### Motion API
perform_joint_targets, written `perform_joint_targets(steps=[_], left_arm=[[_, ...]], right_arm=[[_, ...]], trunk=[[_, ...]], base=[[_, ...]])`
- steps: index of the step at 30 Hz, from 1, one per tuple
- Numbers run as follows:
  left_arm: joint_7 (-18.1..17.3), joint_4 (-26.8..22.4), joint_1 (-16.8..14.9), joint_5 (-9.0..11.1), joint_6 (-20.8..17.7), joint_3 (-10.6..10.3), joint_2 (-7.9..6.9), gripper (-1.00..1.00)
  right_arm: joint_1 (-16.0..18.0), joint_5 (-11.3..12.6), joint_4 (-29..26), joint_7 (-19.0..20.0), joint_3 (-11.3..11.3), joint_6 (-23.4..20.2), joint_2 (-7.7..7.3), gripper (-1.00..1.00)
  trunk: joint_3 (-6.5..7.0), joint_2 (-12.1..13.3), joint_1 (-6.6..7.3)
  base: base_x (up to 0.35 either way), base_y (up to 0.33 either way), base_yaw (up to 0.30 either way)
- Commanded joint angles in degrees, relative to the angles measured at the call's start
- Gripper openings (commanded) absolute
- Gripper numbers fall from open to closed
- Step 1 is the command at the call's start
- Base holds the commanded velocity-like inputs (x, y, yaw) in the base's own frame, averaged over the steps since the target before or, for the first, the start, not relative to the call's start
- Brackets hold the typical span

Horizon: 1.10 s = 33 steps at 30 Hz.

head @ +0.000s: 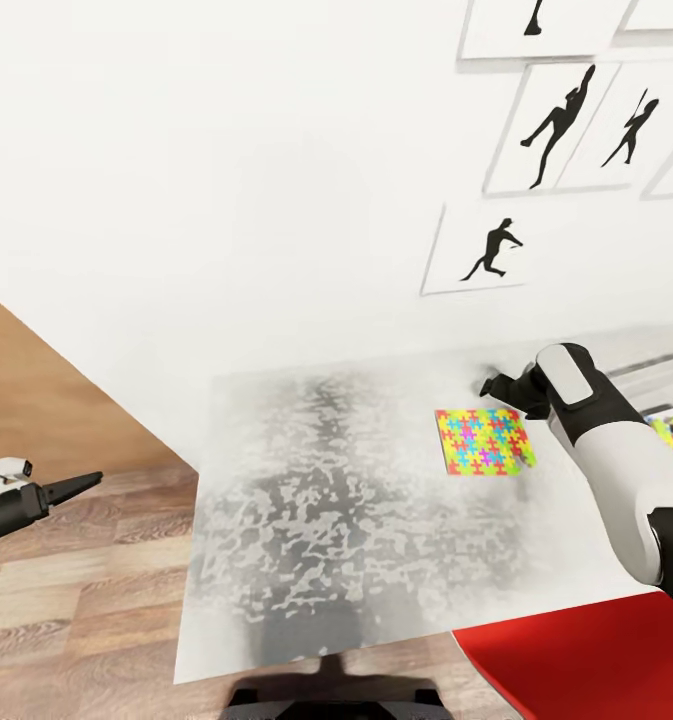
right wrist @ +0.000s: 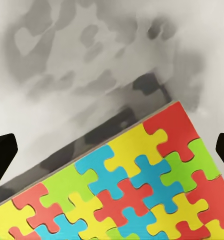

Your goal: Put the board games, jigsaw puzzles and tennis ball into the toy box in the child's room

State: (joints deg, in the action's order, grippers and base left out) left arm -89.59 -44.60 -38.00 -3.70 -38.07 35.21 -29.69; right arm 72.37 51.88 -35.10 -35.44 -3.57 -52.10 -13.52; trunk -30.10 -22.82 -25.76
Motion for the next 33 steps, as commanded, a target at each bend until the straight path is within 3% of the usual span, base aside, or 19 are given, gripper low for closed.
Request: perform_joint_targets(steps=[1, 10, 16, 24, 33], left_arm=[[-0.41, -0.04, -0.06, -0.37, -0.60, 0.11, 0.00, 1.00], [-0.41, -0.05, -0.06, -0.34, -0.60, 0.07, 0.04, 1.00], [-0.41, -0.05, -0.06, -0.34, -0.60, 0.04, 0.04, 1.00], [-0.41, -0.05, -0.06, -0.34, -0.60, 0.04, 0.07, 1.00], [-0.41, -0.05, -0.06, -0.34, -0.60, 0.04, 0.07, 1.00]], right_arm=[[0.06, 0.59, -0.05, -0.51, -0.36, -0.06, -0.09, 1.00], [1.30, 0.48, -0.06, -0.56, -0.38, -0.02, -0.17, 1.00], [1.62, 0.42, -0.06, -0.59, -0.39, -0.02, -1.97, 1.00], [1.63, 0.35, -0.01, -0.60, -0.46, -0.02, -2.11, 1.00], [1.46, -1.81, 0.26, -0.51, -0.39, -0.11, -1.95, 1.00]], trunk=[[-0.18, -0.10, -0.03], [-1.01, -0.10, -0.03], [-1.19, -0.10, -0.03], [-1.20, -0.10, -0.03], [-1.20, -0.10, -0.03]], base=[[0.000, 0.000, 0.000], [0.000, 0.000, 0.000], [0.000, 0.000, 0.000], [0.000, 0.000, 0.000], [0.000, 0.000, 0.000]])
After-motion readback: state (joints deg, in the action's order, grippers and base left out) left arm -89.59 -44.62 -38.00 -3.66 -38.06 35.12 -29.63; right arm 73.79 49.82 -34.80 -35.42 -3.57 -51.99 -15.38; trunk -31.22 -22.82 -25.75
